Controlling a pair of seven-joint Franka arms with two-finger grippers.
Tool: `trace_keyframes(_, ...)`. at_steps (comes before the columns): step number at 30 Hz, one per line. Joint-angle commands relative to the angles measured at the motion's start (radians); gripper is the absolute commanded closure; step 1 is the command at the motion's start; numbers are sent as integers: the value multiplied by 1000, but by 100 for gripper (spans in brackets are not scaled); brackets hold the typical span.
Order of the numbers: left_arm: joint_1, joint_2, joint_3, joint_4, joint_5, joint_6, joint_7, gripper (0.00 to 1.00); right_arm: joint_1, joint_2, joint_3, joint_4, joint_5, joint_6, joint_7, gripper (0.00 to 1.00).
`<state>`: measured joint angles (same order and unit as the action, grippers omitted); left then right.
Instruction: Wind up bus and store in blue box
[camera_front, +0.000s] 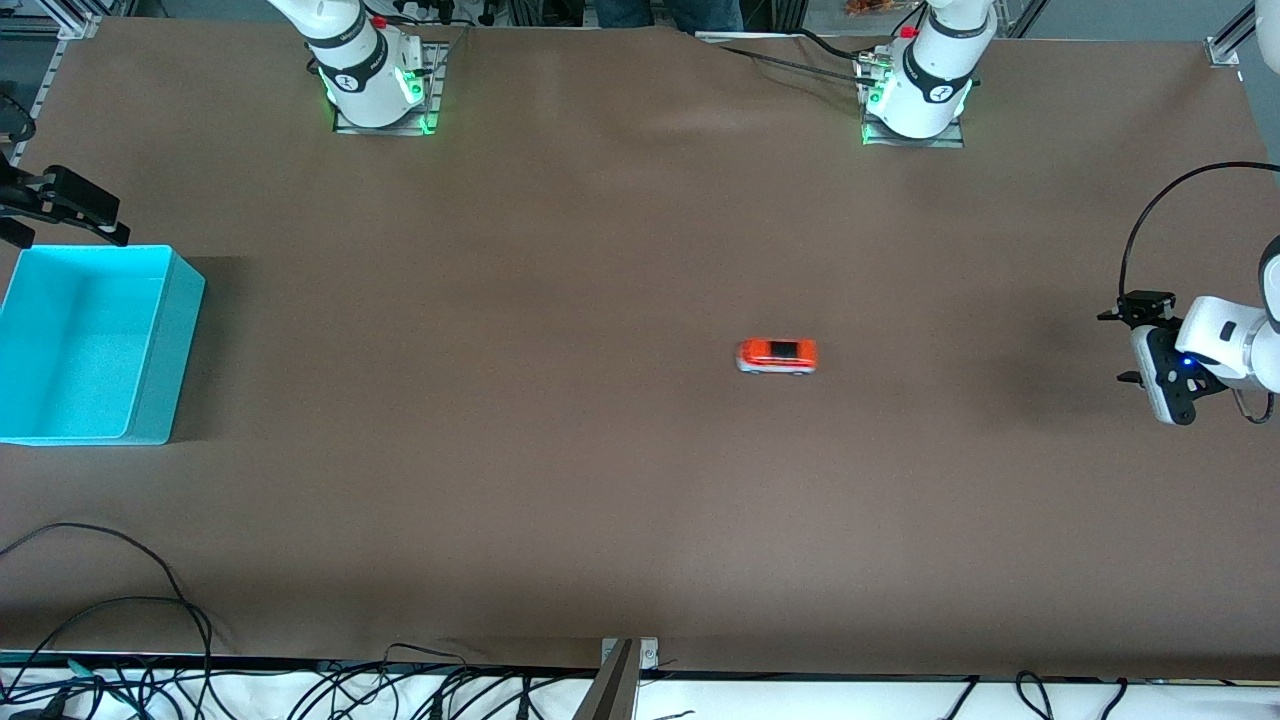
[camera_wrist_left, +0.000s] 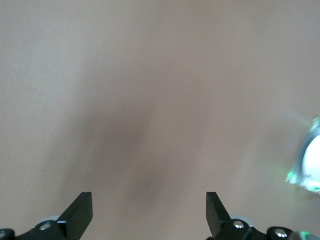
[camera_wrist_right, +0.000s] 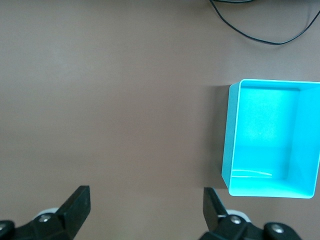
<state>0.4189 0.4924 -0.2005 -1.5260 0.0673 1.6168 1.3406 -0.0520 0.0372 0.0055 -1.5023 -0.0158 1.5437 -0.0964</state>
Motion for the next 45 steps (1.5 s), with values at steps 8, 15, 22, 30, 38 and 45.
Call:
trace_keyframes(8, -95, -1, 0, 225, -26, -287, -213, 0, -2, 7, 2, 14, 8, 4, -6, 0)
trace_keyframes(15, -141, -43, 1, 247, -61, -336, -356, 0, -2, 7, 2, 14, 7, 4, -6, 0)
trace_keyframes(22, -173, -64, 6, 245, -61, -359, -405, 0, -2, 7, 1, 14, 7, 6, -6, 0)
trace_keyframes(30, -218, -98, 12, 239, -50, -359, -413, 0, -2, 7, 2, 14, 7, 4, -6, 0)
trace_keyframes(38, -250, -149, 24, 202, -53, -218, -411, 0, -2, 9, 1, 14, 7, 4, -6, 0)
trace_keyframes(45, -268, -304, 32, -9, -58, 73, -414, 0, -2, 7, 4, 14, 0, 3, -9, 0)
